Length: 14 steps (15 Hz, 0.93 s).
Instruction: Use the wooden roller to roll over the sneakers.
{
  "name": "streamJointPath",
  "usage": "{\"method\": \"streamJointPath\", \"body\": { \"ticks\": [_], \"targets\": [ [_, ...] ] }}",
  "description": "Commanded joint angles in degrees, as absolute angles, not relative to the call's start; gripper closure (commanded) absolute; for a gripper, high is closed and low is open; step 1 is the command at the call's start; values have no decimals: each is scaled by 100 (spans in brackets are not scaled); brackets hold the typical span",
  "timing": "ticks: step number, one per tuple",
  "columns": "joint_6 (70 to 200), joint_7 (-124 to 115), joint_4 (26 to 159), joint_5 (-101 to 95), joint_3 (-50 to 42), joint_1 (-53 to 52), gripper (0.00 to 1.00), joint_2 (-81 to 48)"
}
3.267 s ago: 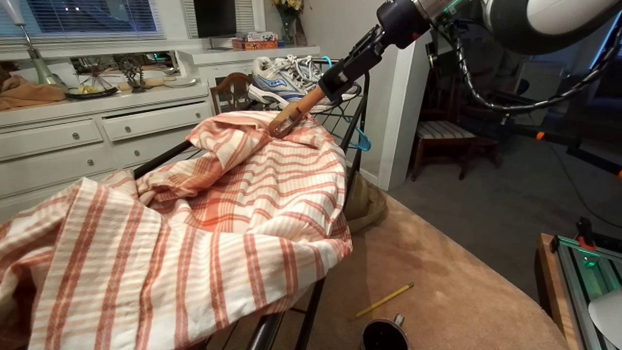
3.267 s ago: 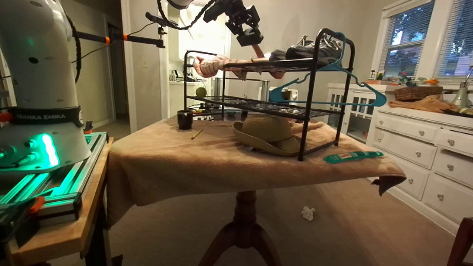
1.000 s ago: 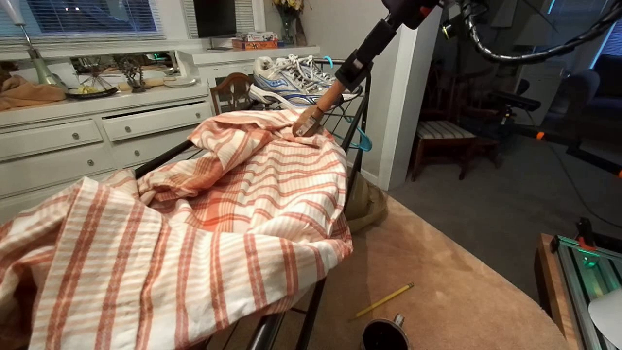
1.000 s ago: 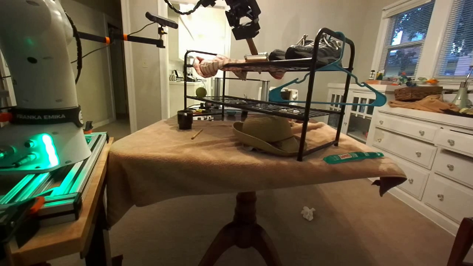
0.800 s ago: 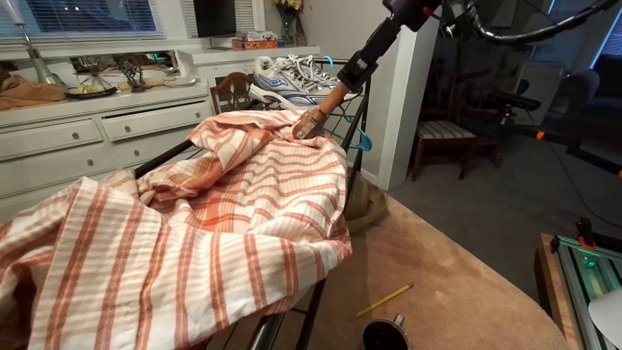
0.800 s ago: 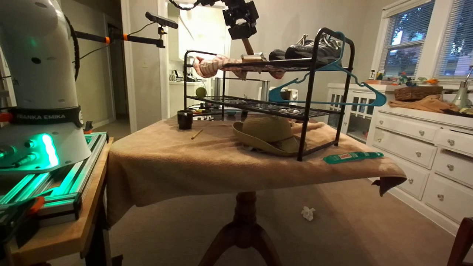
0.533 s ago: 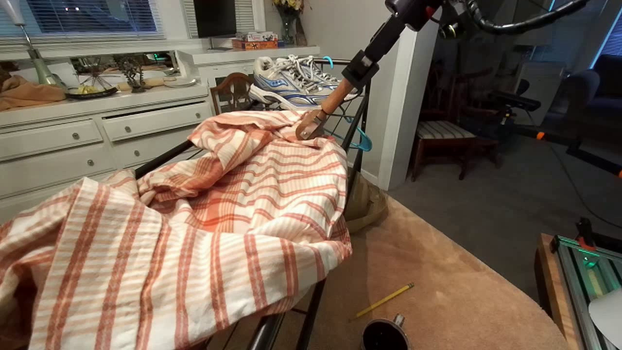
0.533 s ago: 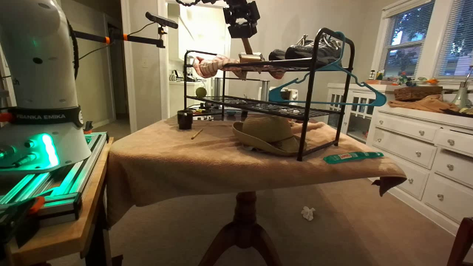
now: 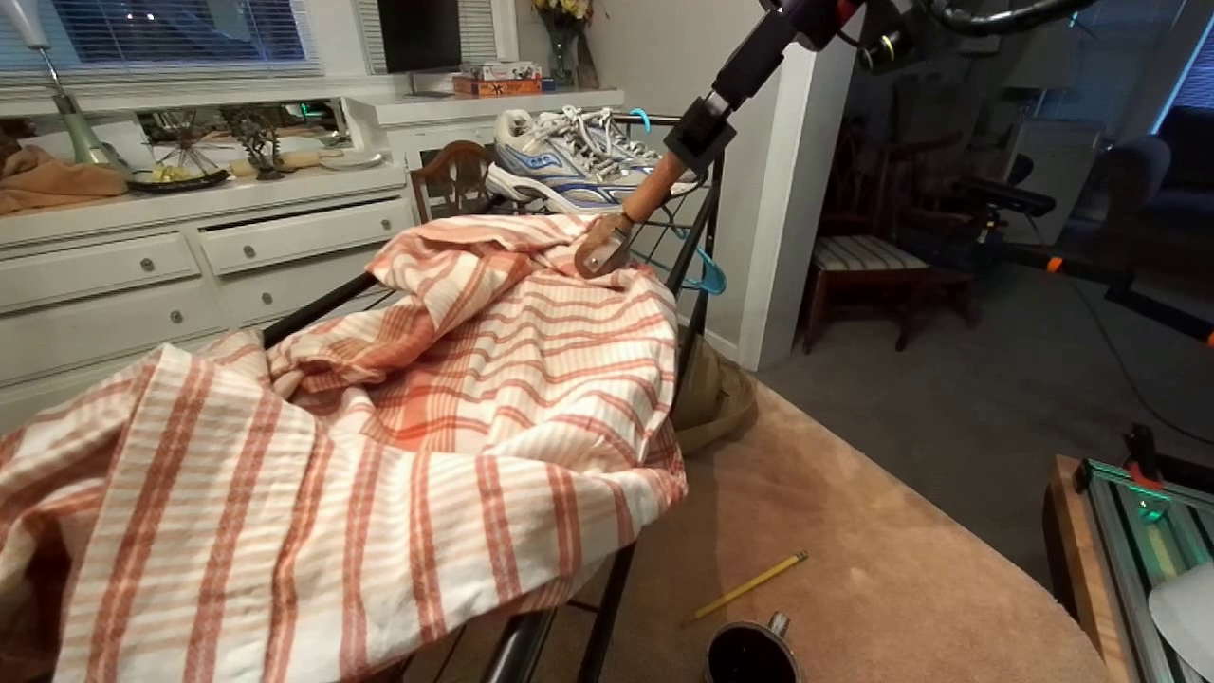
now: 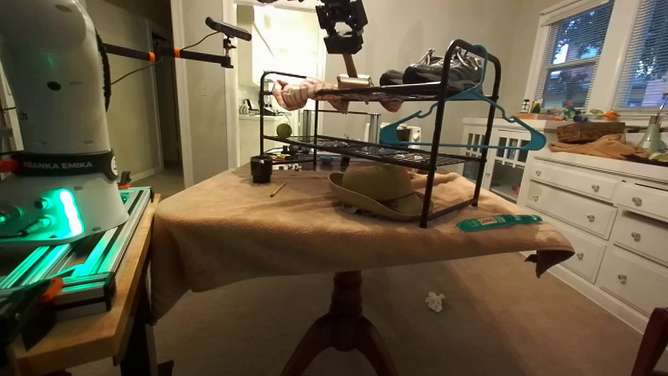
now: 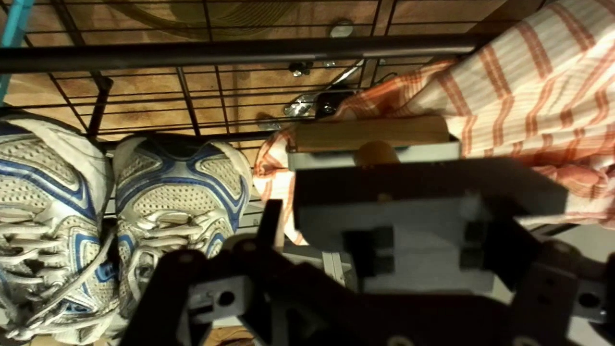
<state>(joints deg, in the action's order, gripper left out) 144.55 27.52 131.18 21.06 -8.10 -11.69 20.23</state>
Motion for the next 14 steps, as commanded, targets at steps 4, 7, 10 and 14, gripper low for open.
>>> {"method": "streamJointPath", "body": {
  "ticks": [4, 7, 10, 14],
  "targets": [
    [14171, 3235, 12982, 2934, -1056, -1358, 0, 2249],
    [14135, 3199, 13006, 2822, -1018, -1315, 0, 2253],
    [14095, 3173, 13022, 2722, -975, -1279, 0, 2237],
    [13906, 3109, 13047, 2404, -860, -1175, 0, 2233]
  ]
}}
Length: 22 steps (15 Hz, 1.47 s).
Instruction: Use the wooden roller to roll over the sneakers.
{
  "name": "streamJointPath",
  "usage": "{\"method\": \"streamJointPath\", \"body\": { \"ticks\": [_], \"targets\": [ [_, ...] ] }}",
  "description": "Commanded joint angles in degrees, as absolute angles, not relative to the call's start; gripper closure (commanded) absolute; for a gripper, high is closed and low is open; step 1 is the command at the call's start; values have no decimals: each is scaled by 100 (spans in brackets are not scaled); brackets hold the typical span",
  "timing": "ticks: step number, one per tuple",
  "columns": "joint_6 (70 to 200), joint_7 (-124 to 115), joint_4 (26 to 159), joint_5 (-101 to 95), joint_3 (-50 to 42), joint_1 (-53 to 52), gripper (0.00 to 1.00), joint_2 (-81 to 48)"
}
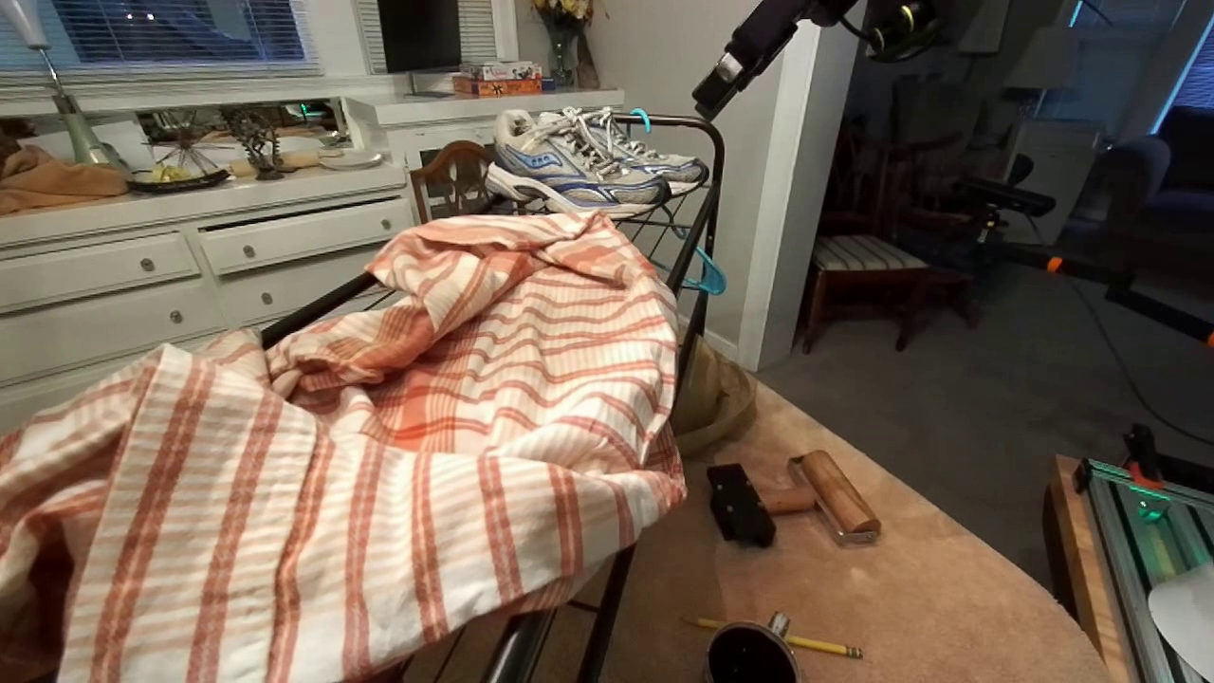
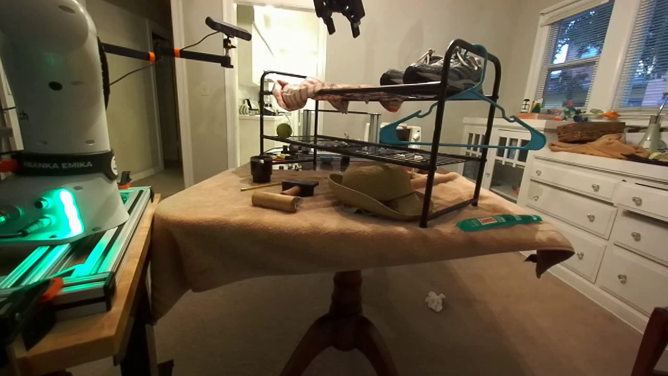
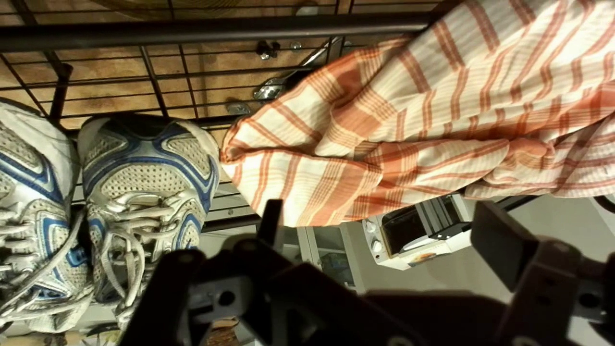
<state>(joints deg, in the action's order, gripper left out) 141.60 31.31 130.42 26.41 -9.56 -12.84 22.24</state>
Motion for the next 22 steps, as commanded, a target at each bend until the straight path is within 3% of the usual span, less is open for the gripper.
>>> {"method": "streamJointPath", "body": {
  "ticks": [1, 7, 13, 22],
  "targets": [
    [13878, 3090, 13051, 2317, -831, -1150, 0, 2229],
    [13552, 2770, 13014, 1497, -594, -894, 0, 2183],
    [11887, 2002, 12660, 20, -190, -458, 0, 2361],
    [10162, 2083, 12028, -147, -165, -479, 0, 2293]
  ]
}}
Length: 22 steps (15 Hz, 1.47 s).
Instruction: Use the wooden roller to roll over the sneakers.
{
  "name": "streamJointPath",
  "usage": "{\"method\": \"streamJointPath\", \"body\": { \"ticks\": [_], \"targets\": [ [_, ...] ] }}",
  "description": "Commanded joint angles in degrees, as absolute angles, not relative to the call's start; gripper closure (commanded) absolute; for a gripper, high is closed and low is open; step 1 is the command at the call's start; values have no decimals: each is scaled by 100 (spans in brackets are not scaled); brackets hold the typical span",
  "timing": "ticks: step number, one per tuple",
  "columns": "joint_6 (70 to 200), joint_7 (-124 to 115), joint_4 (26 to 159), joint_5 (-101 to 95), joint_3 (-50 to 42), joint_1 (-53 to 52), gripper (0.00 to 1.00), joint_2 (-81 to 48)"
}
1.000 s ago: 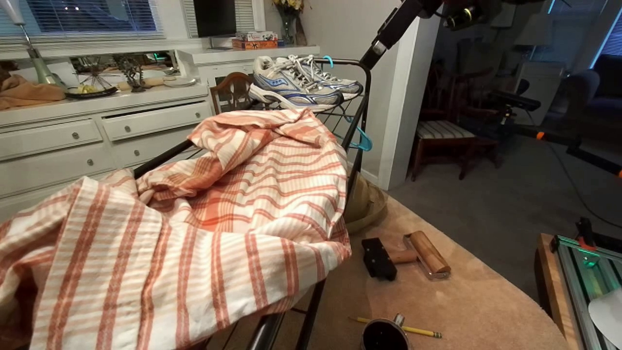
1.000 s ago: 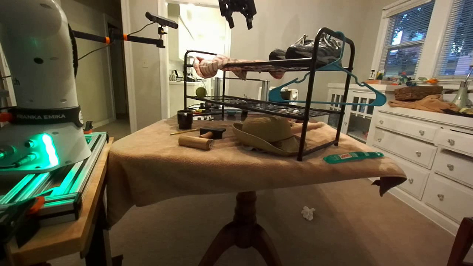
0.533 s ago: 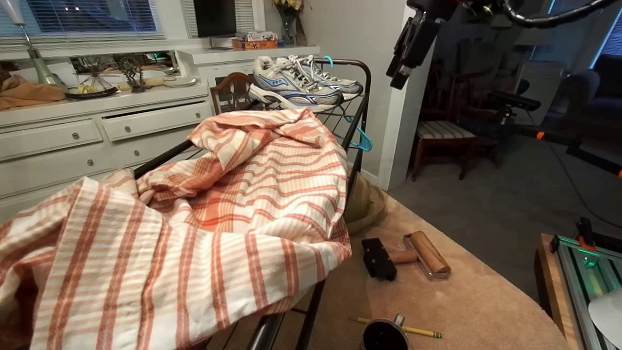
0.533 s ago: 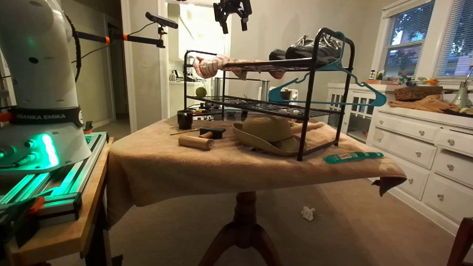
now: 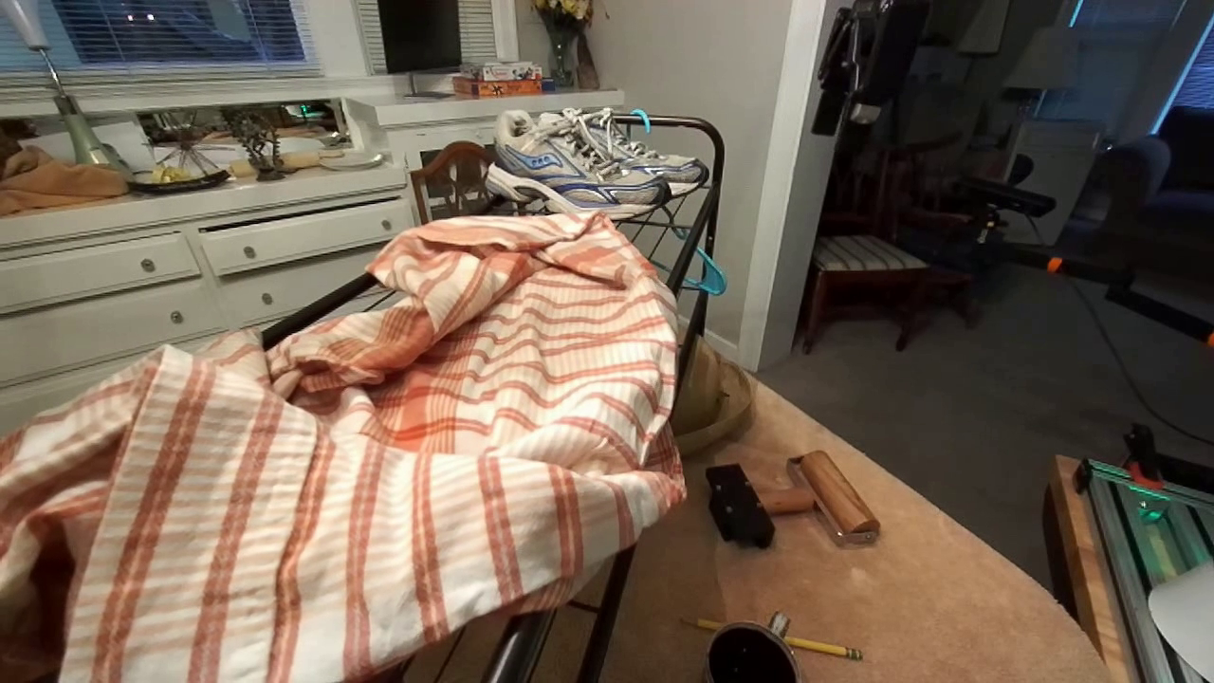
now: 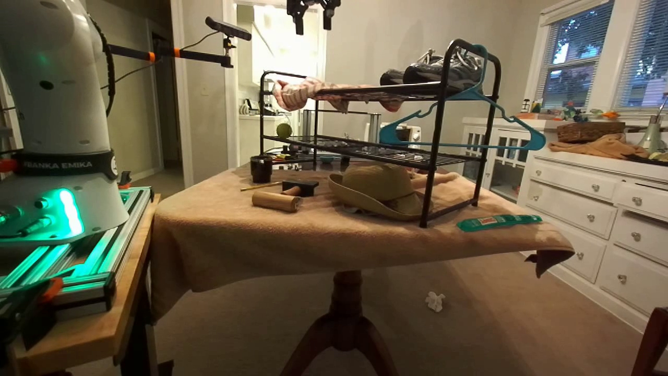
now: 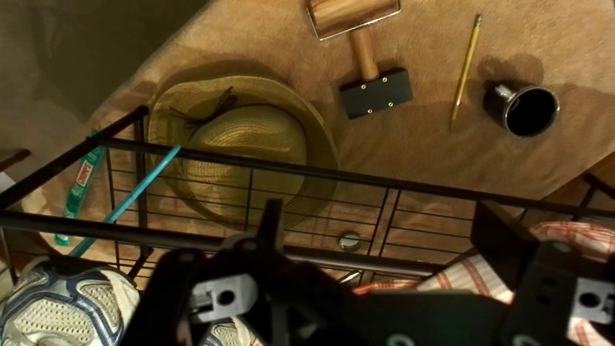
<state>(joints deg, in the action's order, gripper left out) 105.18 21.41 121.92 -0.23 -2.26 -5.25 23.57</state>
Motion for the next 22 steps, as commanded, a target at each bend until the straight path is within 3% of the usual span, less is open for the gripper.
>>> {"method": "streamJointPath", "body": {
  "ticks": [1, 5, 15, 22],
  "targets": [
    [10118, 2083, 12013, -154, -162, -479, 0, 2292],
    [10098, 2081, 12007, -174, -157, -481, 0, 2291],
    [13451, 205, 12665, -814, 206, 44, 0, 2580],
    [13847, -708, 12831, -1533, 485, 414, 0, 2598]
  ]
}}
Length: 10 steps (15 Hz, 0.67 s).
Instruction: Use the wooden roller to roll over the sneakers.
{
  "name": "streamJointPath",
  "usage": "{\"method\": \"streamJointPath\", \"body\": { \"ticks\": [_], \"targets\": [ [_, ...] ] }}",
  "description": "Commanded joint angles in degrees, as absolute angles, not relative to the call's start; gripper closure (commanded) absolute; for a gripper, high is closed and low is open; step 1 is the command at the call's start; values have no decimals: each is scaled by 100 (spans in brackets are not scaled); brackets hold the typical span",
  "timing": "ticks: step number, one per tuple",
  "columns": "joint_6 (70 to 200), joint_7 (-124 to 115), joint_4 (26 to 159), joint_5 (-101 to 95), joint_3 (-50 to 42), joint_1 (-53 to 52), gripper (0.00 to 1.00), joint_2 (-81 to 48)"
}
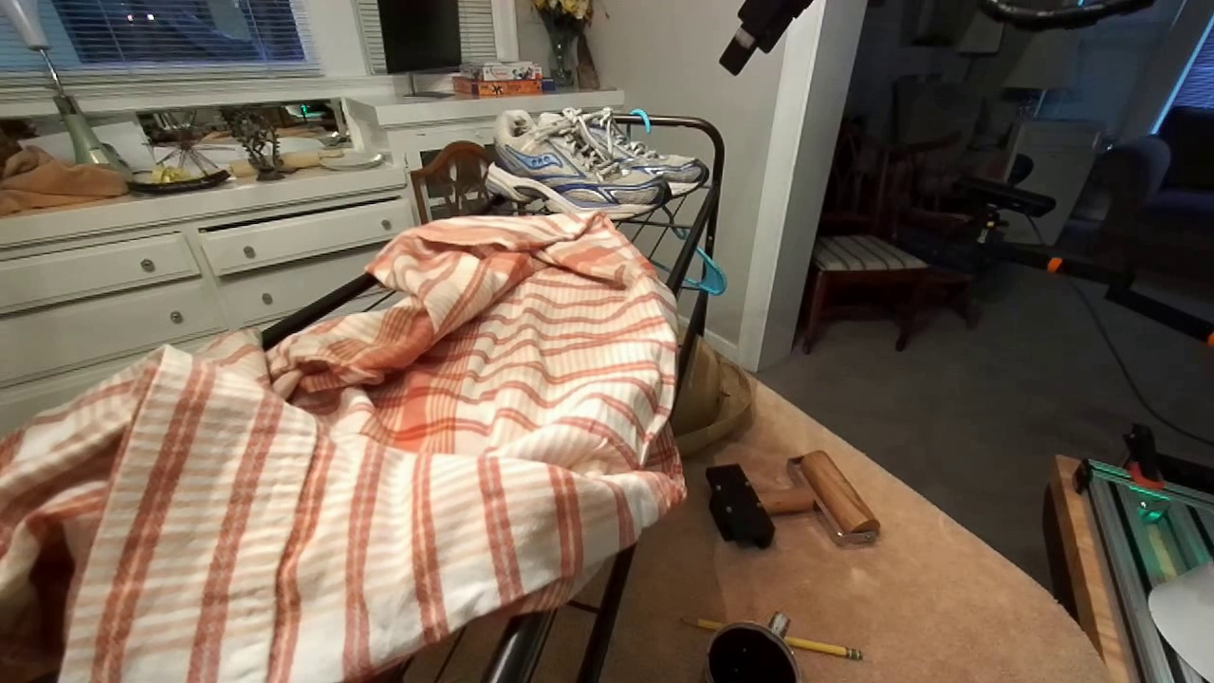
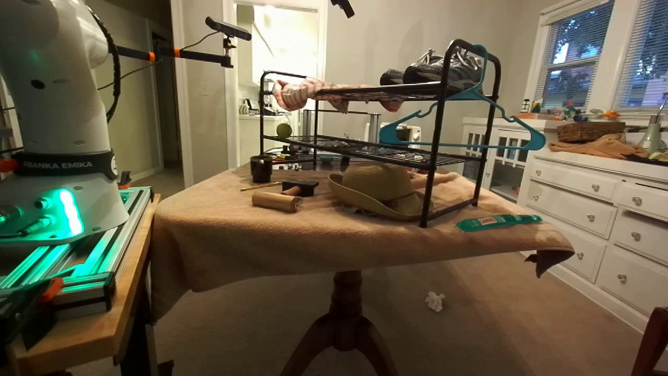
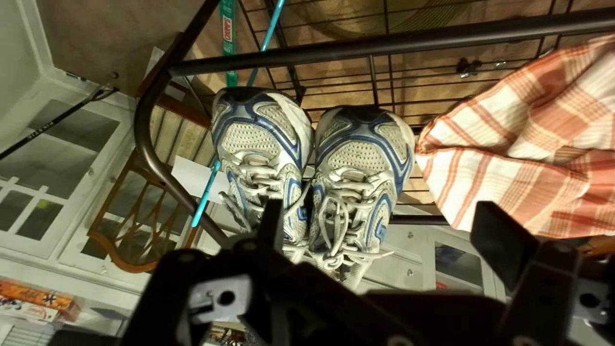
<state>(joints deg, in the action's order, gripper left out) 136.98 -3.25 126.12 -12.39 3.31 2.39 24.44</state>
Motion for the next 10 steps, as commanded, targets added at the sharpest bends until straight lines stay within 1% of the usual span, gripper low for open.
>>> {"method": "streamJointPath", "body": {
  "ticks": [1, 10],
  "targets": [
    [13843, -778, 12840, -1581, 505, 436, 0, 2605],
    [13703, -664, 12630, -1463, 427, 341, 0, 2460]
  ]
}}
